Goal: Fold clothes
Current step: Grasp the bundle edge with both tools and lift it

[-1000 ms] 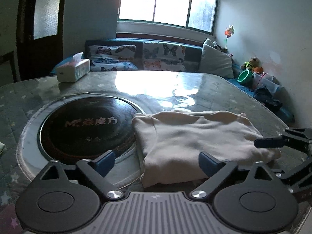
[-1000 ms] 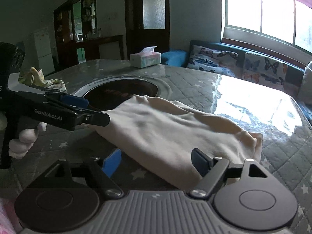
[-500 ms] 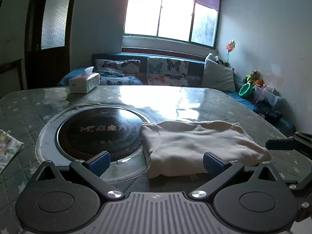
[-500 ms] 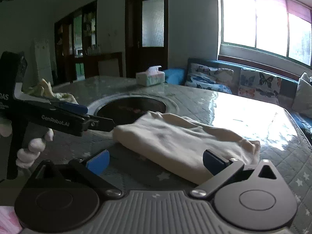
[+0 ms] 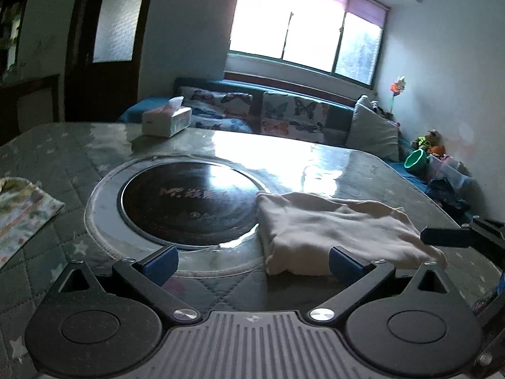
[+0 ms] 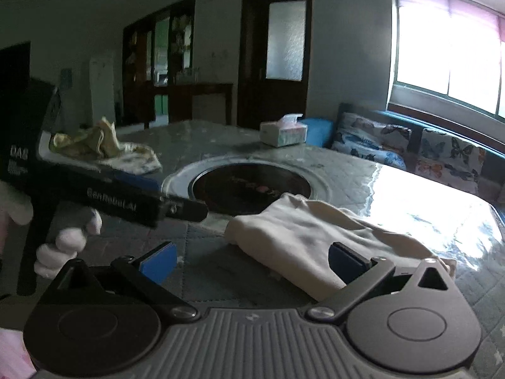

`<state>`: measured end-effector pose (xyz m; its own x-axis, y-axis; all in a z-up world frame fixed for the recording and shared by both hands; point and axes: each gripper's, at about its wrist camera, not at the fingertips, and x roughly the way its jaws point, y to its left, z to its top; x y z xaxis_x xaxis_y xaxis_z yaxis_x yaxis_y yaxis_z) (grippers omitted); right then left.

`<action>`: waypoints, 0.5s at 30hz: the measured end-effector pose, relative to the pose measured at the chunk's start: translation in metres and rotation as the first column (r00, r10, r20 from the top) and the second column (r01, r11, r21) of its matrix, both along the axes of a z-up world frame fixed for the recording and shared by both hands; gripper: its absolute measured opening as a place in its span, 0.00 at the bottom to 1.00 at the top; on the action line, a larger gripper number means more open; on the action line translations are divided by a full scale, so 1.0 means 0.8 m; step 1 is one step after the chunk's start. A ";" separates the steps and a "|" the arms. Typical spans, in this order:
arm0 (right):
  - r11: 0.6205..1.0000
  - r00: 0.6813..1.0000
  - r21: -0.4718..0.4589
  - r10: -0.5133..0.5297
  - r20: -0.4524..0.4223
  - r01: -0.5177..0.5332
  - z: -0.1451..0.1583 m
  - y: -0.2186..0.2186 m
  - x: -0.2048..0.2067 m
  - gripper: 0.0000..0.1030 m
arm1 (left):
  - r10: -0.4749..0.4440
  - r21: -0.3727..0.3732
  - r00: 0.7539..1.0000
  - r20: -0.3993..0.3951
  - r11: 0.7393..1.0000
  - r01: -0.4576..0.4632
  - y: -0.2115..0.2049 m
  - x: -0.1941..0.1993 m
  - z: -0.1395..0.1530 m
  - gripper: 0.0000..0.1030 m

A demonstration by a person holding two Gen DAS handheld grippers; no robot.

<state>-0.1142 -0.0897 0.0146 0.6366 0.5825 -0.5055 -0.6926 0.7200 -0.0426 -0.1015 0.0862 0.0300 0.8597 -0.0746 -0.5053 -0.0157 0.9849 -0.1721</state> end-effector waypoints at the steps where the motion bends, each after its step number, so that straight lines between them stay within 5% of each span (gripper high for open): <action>1: 1.000 1.000 -0.016 0.011 -0.003 -0.011 -0.002 0.005 0.002 1.00 | 0.005 0.002 1.000 -0.004 1.000 -0.005 0.002 0.003 -0.001 1.00; 7: 0.987 0.998 -0.147 0.068 0.006 -0.066 -0.024 0.043 0.017 0.88 | 0.026 -0.037 0.998 -0.050 0.999 -0.028 0.021 0.026 -0.002 0.98; 15: 0.957 0.991 -0.264 0.132 0.020 -0.122 -0.038 0.091 0.056 0.68 | 0.025 -0.148 0.995 -0.095 0.988 -0.039 0.045 0.056 0.001 0.64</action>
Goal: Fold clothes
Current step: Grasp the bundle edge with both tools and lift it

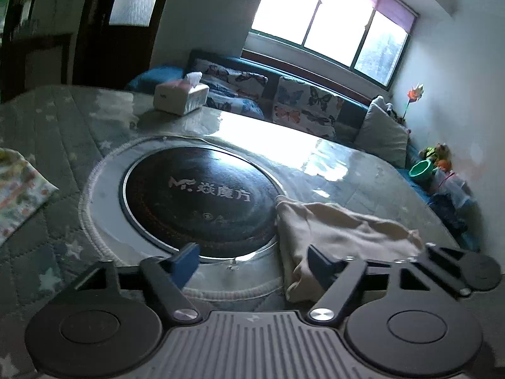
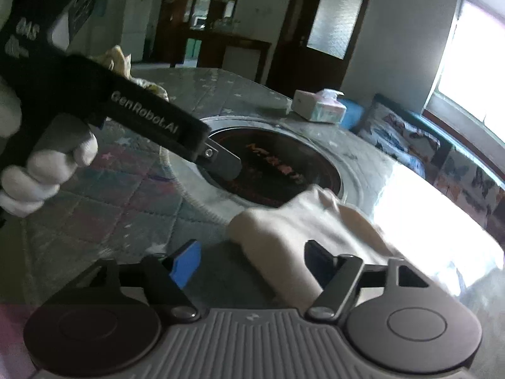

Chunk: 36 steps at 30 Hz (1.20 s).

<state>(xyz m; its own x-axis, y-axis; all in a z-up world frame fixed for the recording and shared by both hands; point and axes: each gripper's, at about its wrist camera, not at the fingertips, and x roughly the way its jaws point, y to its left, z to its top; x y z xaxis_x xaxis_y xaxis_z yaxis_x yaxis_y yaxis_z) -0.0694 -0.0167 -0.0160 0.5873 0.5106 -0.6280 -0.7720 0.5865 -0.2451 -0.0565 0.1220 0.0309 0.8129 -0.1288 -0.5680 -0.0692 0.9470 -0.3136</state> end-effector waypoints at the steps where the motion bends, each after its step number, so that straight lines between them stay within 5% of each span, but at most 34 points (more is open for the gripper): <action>1: 1.000 1.000 -0.014 0.005 0.004 -0.005 -0.001 0.005 0.004 0.65 | -0.002 -0.016 1.000 -0.007 1.000 0.002 0.001 0.004 0.000 0.62; 10: 0.989 0.997 -0.141 0.058 0.045 -0.051 -0.028 0.026 0.020 0.47 | -0.029 -0.158 0.998 -0.064 0.987 0.018 0.001 0.029 -0.006 0.61; 14: 0.993 0.998 -0.107 0.044 0.049 -0.039 -0.027 0.021 0.028 0.30 | -0.014 -0.211 0.995 -0.102 0.978 -0.008 0.002 0.039 -0.012 0.63; 19: 1.000 1.000 0.024 0.004 -0.023 -0.004 -0.013 0.001 0.044 0.20 | 0.017 -0.310 0.988 -0.156 0.948 -0.066 0.007 0.049 -0.021 0.66; 31: 0.964 0.985 0.247 -0.053 -0.165 0.093 0.016 -0.045 0.062 0.16 | 0.012 -0.580 0.961 -0.275 0.795 -0.176 -0.005 0.077 -0.046 0.70; 36: 0.957 0.983 0.275 -0.044 -0.178 0.093 0.018 -0.055 0.056 0.15 | -0.010 -0.637 0.950 -0.312 0.744 -0.201 -0.011 0.087 -0.063 0.58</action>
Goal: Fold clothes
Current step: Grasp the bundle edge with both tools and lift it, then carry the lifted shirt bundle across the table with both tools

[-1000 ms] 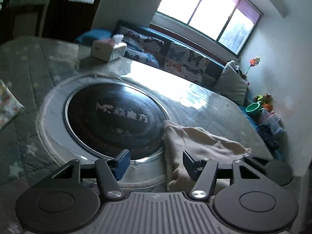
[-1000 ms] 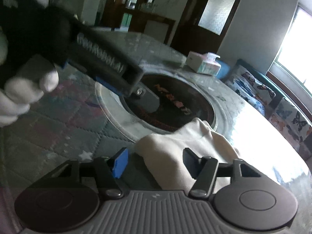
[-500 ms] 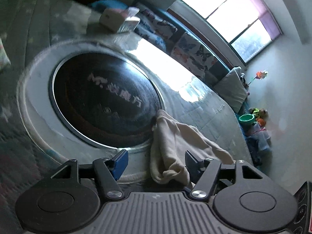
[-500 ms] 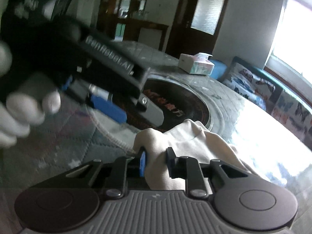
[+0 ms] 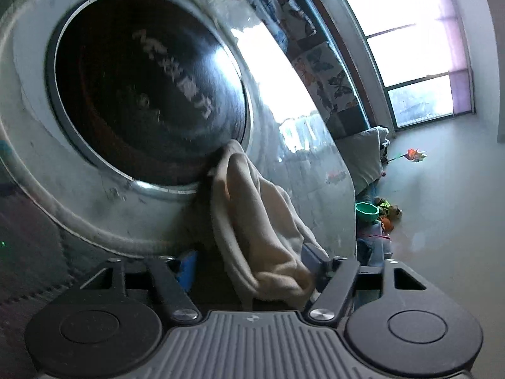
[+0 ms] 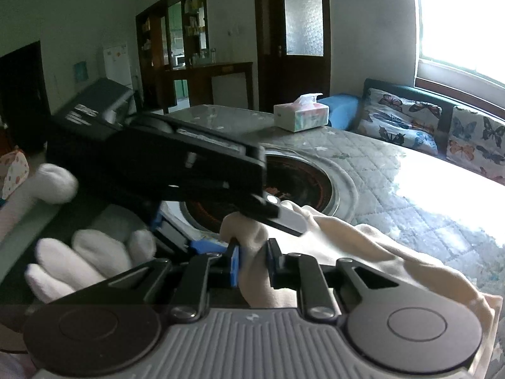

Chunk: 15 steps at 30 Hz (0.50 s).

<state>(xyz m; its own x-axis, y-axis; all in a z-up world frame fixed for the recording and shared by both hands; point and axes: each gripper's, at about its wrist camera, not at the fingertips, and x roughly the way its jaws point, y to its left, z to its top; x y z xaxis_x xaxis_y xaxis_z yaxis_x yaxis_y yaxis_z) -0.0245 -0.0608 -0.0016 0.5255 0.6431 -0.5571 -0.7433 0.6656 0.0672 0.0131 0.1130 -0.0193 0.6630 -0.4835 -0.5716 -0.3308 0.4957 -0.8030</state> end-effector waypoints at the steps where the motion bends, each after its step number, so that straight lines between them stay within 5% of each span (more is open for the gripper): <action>1: 1.000 1.000 0.005 0.003 -0.006 -0.003 0.000 -0.001 -0.002 0.15 | -0.001 -0.019 1.000 -0.003 1.000 0.001 0.001 0.000 -0.003 0.55; 8: 0.999 0.999 0.021 0.032 -0.032 -0.032 -0.006 -0.007 -0.020 0.15 | 0.008 -0.068 1.000 -0.018 0.998 -0.009 0.012 -0.006 -0.023 0.22; 15: 0.999 0.999 0.050 -0.005 -0.043 0.007 -0.005 -0.036 -0.031 0.24 | 0.009 -0.050 1.000 -0.015 0.999 -0.010 0.016 -0.007 -0.026 0.17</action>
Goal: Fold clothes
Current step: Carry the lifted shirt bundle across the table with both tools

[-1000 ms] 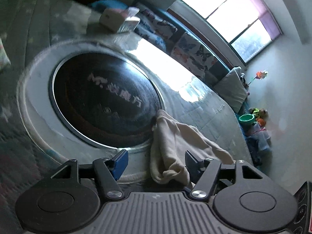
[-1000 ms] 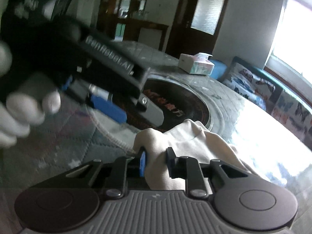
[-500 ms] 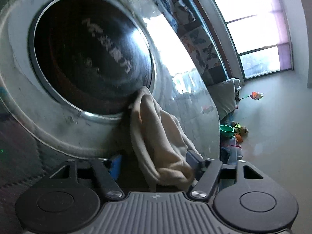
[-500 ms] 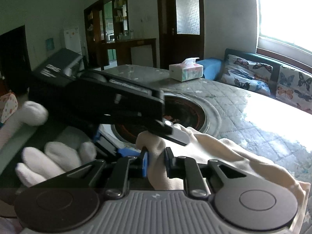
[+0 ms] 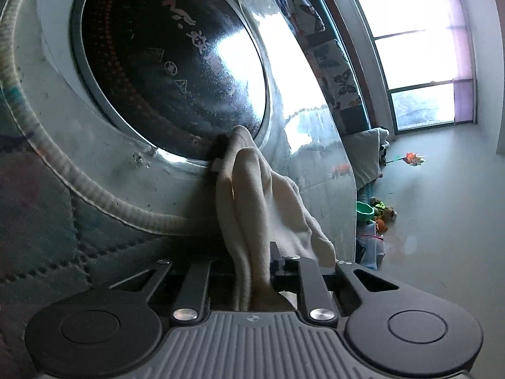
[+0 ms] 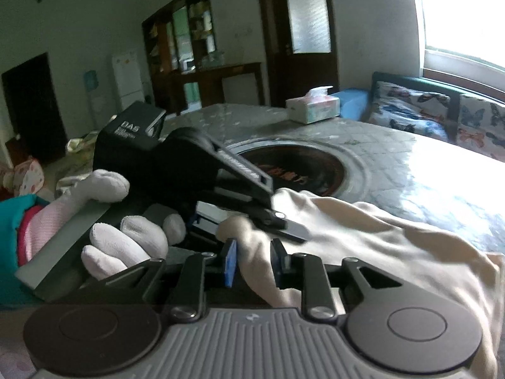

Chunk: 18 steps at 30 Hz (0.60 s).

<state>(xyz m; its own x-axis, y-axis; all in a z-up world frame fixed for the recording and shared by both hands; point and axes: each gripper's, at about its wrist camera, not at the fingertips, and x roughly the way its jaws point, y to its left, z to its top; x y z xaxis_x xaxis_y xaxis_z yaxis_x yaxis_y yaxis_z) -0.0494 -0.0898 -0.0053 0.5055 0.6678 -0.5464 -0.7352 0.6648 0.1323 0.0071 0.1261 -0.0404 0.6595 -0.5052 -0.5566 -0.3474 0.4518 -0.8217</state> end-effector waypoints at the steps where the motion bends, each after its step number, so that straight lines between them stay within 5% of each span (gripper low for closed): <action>1: 1.000 1.000 0.005 -0.024 -0.003 0.024 0.000 -0.010 0.001 0.26 | 0.000 0.002 1.000 0.002 1.000 0.000 0.000 -0.001 0.000 0.17; 8: 0.969 0.968 0.006 -0.249 -0.015 0.249 -0.005 -0.086 0.024 0.31 | -0.005 0.027 1.000 0.017 1.000 0.005 -0.008 -0.003 0.001 0.17; 18: 0.850 0.844 0.033 -0.517 -0.141 0.526 -0.039 -0.178 0.098 0.44 | -0.003 0.055 1.000 0.016 0.998 0.003 -0.017 -0.001 0.008 0.17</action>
<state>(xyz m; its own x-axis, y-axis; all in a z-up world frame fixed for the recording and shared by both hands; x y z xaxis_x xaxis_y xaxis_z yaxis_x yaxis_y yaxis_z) 0.0287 -0.2325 -0.0367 0.7218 0.3619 -0.5899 -0.2575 0.9316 0.2565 0.0067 0.1128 -0.0338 0.6670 -0.4760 -0.5732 -0.3331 0.4977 -0.8009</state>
